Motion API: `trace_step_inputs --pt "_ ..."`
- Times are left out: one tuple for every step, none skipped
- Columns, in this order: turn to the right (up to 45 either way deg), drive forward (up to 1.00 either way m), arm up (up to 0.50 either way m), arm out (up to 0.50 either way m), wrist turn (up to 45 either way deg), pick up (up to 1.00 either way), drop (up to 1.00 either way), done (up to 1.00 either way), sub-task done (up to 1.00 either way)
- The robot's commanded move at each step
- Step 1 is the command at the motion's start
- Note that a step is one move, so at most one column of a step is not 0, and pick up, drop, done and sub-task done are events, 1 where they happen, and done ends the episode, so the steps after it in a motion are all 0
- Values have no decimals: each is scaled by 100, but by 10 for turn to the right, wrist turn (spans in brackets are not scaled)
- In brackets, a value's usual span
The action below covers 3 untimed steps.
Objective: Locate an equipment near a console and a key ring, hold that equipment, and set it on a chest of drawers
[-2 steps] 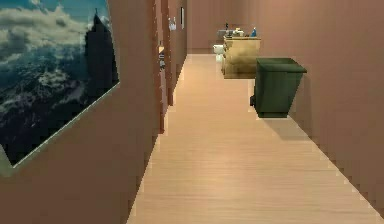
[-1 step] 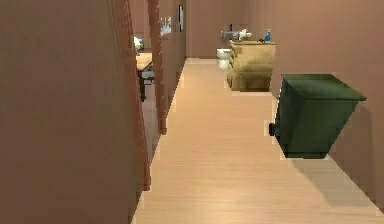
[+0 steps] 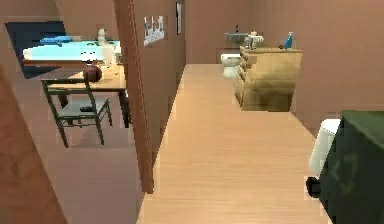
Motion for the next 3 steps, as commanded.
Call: trace_step_inputs --pt "0 55 0 0 0 0 0 0 0" --pt "-360 0 0 0 0 0 0 0 0" --pt "0 30 0 0 0 0 0 0 0"
